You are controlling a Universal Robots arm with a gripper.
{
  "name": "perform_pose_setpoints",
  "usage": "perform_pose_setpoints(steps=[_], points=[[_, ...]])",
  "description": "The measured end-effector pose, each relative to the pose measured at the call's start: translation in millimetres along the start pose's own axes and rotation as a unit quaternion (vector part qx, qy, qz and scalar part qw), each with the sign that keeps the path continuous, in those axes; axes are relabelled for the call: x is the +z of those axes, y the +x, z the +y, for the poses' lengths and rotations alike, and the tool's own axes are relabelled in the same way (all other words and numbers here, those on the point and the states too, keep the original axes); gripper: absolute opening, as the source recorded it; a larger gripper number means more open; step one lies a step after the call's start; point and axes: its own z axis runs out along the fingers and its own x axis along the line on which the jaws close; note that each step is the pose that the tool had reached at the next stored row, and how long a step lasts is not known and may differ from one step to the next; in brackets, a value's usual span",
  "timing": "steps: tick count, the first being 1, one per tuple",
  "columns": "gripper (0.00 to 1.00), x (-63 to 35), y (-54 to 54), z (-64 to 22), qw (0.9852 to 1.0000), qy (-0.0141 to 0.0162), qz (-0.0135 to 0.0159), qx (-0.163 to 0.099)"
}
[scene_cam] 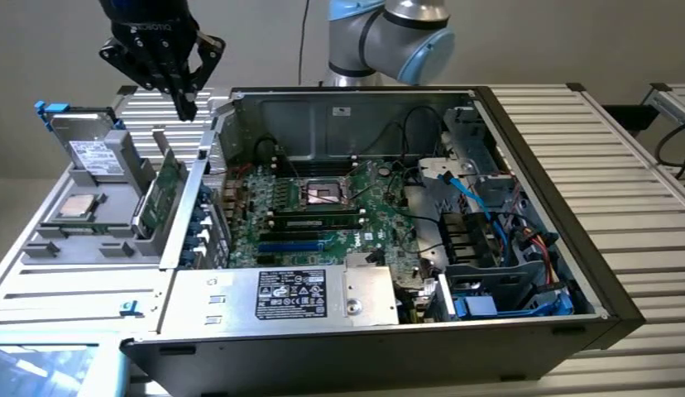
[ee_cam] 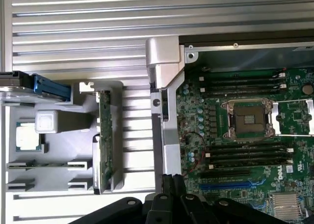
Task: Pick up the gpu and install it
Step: 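Reach for the gpu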
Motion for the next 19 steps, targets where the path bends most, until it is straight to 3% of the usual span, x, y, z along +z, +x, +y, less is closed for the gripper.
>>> perform_pose_setpoints(steps=[9, 19], points=[[0.12, 1.8, 41.0, -2.0, 1.0000, -0.0032, 0.0002, 0.000], [0.12, 8.7, 84.7, 0.3, 1.0000, -0.0035, 0.0002, 0.000]])
